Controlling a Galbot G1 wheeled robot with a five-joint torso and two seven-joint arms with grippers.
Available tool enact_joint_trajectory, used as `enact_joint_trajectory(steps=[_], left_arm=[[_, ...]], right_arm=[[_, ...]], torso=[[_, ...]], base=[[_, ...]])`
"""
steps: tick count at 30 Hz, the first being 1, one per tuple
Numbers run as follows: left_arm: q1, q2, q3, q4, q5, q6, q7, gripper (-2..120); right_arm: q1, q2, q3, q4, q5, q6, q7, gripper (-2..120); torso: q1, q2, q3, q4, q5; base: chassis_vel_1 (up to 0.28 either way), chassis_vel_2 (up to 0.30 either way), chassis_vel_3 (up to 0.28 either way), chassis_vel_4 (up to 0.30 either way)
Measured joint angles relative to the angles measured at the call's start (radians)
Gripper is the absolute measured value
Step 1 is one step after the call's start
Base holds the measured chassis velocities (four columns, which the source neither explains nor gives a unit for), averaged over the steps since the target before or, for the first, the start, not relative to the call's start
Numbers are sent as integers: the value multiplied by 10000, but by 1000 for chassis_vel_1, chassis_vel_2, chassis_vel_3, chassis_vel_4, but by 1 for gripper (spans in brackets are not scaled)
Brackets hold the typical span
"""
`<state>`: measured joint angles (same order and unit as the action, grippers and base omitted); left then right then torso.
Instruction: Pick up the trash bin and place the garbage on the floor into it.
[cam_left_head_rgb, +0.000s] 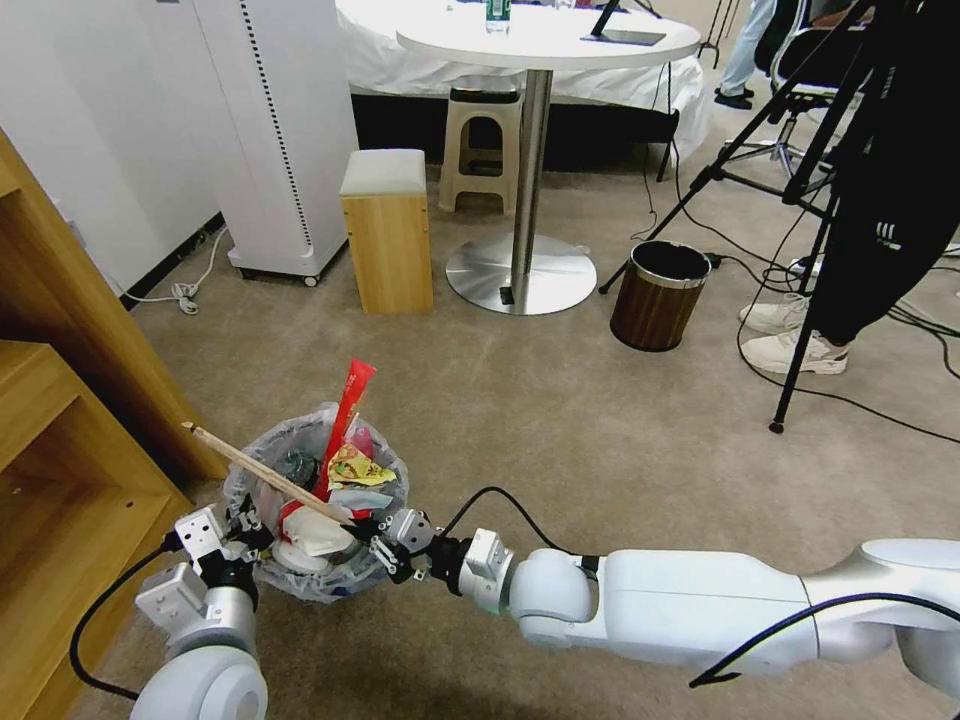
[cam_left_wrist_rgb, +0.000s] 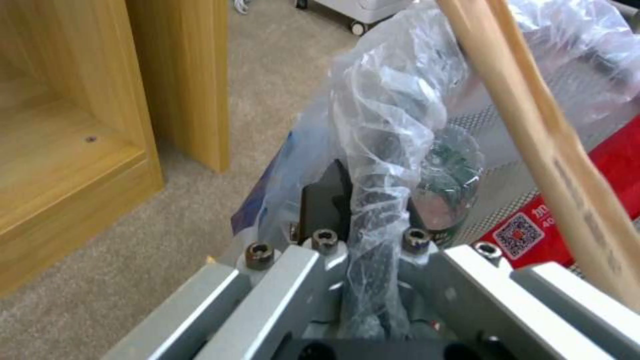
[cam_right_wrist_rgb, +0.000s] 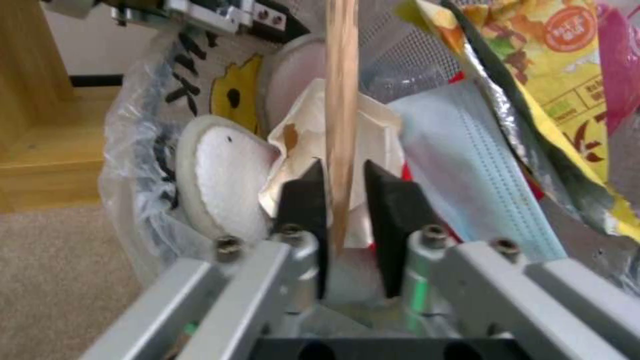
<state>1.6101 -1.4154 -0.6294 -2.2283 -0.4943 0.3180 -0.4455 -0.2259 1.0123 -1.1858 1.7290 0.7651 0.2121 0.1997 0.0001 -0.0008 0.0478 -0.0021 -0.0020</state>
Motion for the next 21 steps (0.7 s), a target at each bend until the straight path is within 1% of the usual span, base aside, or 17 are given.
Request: enact_joint_trajectory(steps=[1, 4, 5, 7, 8, 9, 10, 11, 12, 13, 15, 16, 18, 19, 21], left_arm=[[0, 0, 0, 0, 0, 0, 0, 1], [-13, -13, 2, 7, -4, 0, 1, 1], [-13, -13, 2, 7, -4, 0, 1, 1], [-8, -14, -2, 8, -7, 0, 1, 1], [-2, -12, -16, 6, -12, 0, 1, 1], [-2, -12, -16, 6, -12, 0, 1, 1], [2, -7, -30, 5, -16, 0, 1, 1], [5, -6, -37, 4, -18, 0, 2, 1], [20, -3, -62, 4, -29, 0, 1, 1], [20, -3, -62, 4, -29, 0, 1, 1], [49, 10, -107, 93, -37, -5, 2, 1], [49, 10, -107, 93, -37, -5, 2, 1], [56, 18, -110, 192, -36, -6, 0, 1], [56, 18, -110, 192, -36, -6, 0, 1], [44, -1, -97, 250, -20, -10, -1, 1]], right_arm=[[0, 0, 0, 0, 0, 0, 0, 24], [-1, -1, -23, 97, 120, -15, -7, 37], [-1, -1, -23, 97, 120, -15, -7, 37], [6, 8, -25, 125, 140, -16, -7, 45], [6, 17, -26, 139, 140, -15, -6, 52], [6, 17, -26, 139, 140, -15, -6, 52], [5, 21, -25, 158, 145, -15, -3, 57], [1, 21, -26, 171, 146, -15, 5, 59], [-40, 38, -27, 211, 148, 10, 47, 67], [-40, 38, -27, 211, 148, 10, 47, 67], [-165, 64, 79, 334, 223, 33, 199, 77], [-165, 64, 79, 334, 223, 33, 199, 77], [-279, 113, 296, 522, 429, 28, 403, 89], [-279, 113, 296, 522, 429, 28, 403, 89], [-361, 194, 521, 643, 560, 14, 508, 93]], torso=[[0, 0, 0, 0, 0], [0, 0, 0, 0, 0], [0, 0, 0, 0, 0], [0, 0, 0, 0, 0], [0, 0, 0, 0, 0], [0, 0, 0, 0, 0], [0, 0, 0, 0, 0], [0, 0, 0, 0, 0], [0, 0, 0, 0, 0], [0, 0, 0, 0, 0], [0, 0, 0, 0, 1], [0, 0, 0, 0, 1], [0, 0, 0, 0, -1], [0, 0, 0, 0, -1], [0, 0, 0, 0, 0]], base=[[0, 0, 0, 0], [0, 0, 0, 0], [0, 0, 0, 0], [0, 0, 0, 0], [0, 0, 0, 0], [0, 0, 0, 0], [0, 0, 0, 0], [0, 0, 0, 0], [0, 0, 0, 0], [0, 0, 0, 0], [0, 0, 0, 0], [0, 0, 0, 0], [0, 0, 0, 0], [0, 0, 0, 0], [0, 0, 0, 0]])
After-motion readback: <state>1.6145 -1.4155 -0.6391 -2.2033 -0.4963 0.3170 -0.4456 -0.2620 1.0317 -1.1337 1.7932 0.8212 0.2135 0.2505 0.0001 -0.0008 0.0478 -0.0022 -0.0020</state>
